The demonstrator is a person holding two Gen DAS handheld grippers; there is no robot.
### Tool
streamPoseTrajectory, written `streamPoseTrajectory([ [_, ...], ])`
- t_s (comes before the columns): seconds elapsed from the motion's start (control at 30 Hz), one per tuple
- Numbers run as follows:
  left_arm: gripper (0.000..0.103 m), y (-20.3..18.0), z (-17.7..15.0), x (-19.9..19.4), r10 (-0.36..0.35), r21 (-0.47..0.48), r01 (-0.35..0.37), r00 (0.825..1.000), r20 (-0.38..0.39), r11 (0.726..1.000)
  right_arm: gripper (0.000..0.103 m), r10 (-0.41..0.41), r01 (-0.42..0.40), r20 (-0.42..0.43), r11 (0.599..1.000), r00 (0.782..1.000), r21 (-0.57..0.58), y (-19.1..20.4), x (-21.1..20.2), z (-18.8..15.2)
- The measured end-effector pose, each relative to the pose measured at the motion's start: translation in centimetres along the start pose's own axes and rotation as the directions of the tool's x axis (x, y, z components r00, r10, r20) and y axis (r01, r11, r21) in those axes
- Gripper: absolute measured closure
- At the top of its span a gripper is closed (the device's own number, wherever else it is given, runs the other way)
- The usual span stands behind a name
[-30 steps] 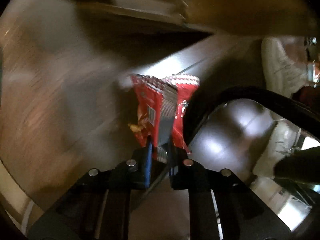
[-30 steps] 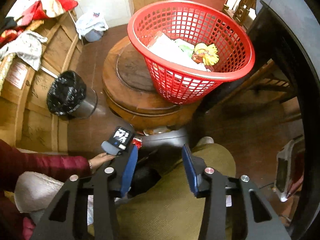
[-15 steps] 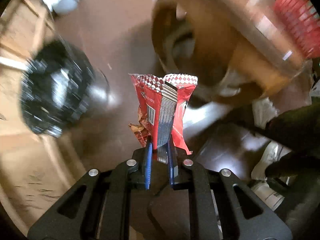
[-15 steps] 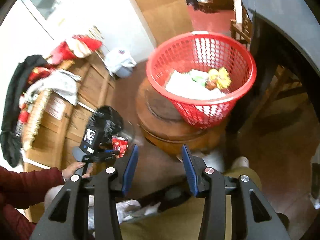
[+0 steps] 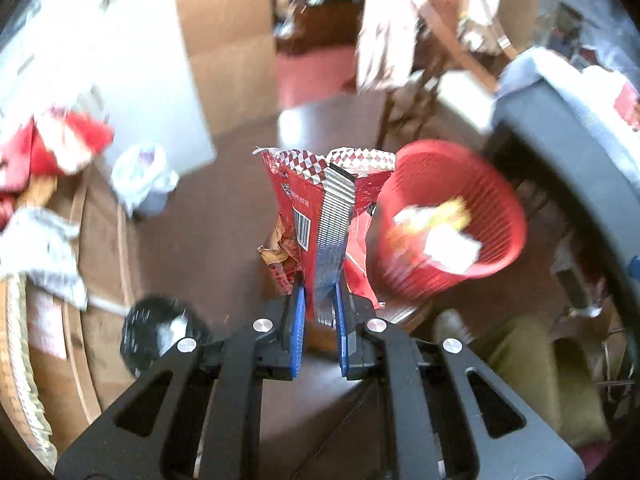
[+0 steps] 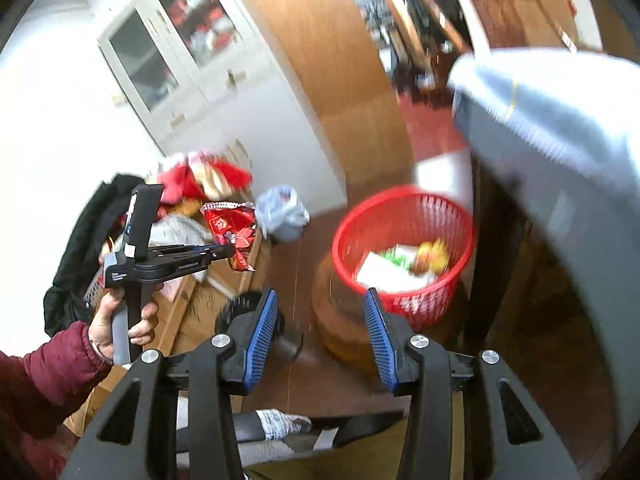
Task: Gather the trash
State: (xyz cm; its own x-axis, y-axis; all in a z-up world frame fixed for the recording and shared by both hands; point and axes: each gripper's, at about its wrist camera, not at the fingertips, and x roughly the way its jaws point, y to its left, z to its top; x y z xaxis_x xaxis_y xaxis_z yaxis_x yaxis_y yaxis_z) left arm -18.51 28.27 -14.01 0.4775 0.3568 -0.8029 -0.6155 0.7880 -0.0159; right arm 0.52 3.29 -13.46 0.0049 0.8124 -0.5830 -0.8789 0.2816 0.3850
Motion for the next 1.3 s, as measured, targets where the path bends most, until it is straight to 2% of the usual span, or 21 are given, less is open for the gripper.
streamPoseTrajectory([
  [0.13, 0.088, -5.9, 1.7, -4.4, -0.04, 0.038, 0.037, 0.993, 0.109, 0.999, 0.057, -0.015, 0.017, 0.104, 1.0, 0.995, -0.015, 0.2, -5.1, 1.3],
  [0.2, 0.088, -8.4, 1.9, -6.4, -0.048, 0.06, 0.039, 0.987, 0.154, 0.997, 0.049, -0.017, 0.02, 0.146, 1.0, 0.989, -0.02, 0.4, -7.3, 1.7],
  [0.43, 0.087, -13.8, 1.4, -10.2, -0.063, 0.097, 0.042, 0.972, 0.224, 0.994, 0.047, -0.026, 0.043, 0.283, 0.997, 0.959, -0.056, 1.3, -14.1, 1.5],
  [0.6, 0.087, -16.3, 0.6, -11.0, -0.068, 0.112, 0.041, 0.967, 0.244, 0.993, 0.045, -0.051, 0.068, 0.323, 0.997, 0.945, -0.04, 1.3, -16.6, 0.1],
  [0.77, 0.085, -16.6, 0.9, -10.1, -0.073, 0.115, 0.045, 0.964, 0.255, 0.992, 0.044, -0.076, 0.091, 0.325, 0.995, 0.943, -0.029, 1.2, -16.7, 0.1],
  [0.97, 0.085, -16.1, 2.1, -8.4, -0.056, 0.088, 0.035, 0.969, 0.241, 0.995, 0.041, -0.1, 0.113, 0.268, 0.993, 0.958, -0.035, 1.5, -13.1, 1.9],
  [1.17, 0.085, -13.7, 2.8, -3.2, -0.086, 0.026, 0.083, 0.984, 0.155, 0.996, 0.041, -0.114, 0.12, 0.177, 0.992, 0.978, -0.025, 0.6, -8.8, 2.9],
  [1.3, 0.085, -11.1, 2.7, -0.1, -0.1, -0.053, 0.105, 0.991, 0.093, 0.993, 0.041, -0.143, 0.15, 0.131, 0.988, 0.981, -0.04, 0.1, -6.9, 2.4],
])
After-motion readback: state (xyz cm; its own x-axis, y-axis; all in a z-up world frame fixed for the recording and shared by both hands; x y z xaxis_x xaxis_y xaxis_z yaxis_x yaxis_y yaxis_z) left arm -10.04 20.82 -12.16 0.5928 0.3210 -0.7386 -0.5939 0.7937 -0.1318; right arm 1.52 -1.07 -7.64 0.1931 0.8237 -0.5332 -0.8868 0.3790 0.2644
